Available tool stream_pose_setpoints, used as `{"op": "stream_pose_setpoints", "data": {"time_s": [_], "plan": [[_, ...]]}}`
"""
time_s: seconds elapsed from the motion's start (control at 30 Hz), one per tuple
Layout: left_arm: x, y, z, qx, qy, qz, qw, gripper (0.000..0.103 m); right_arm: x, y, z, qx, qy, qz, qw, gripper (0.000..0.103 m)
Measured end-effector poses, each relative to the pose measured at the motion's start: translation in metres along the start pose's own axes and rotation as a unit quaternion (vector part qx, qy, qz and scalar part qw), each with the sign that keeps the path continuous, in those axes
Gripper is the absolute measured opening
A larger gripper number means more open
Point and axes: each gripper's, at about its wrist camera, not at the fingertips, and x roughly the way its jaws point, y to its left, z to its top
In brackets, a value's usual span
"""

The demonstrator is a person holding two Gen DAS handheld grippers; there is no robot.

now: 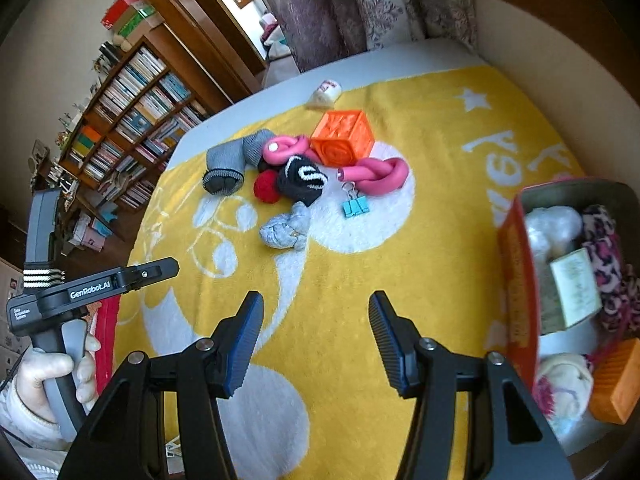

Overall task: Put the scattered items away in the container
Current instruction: 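Move both grippers back to the remaining items on the blanket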

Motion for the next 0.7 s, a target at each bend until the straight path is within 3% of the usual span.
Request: {"op": "stream_pose_setpoints", "data": {"time_s": [0.23,0.7], "plan": [[0.028,-0.013,0.009,0.029,0.031,-0.031,0.9986,0.062,0.024,-0.003,0.012,0.019,0.018,-0.024,0.999,0.059],[0.084,-0.085,0.039,0.118,0.062,-0.082,0.9876,0.062,0.03,-0.019,0.029,0.036,0.013,-0.069,0.997,0.059]]}}
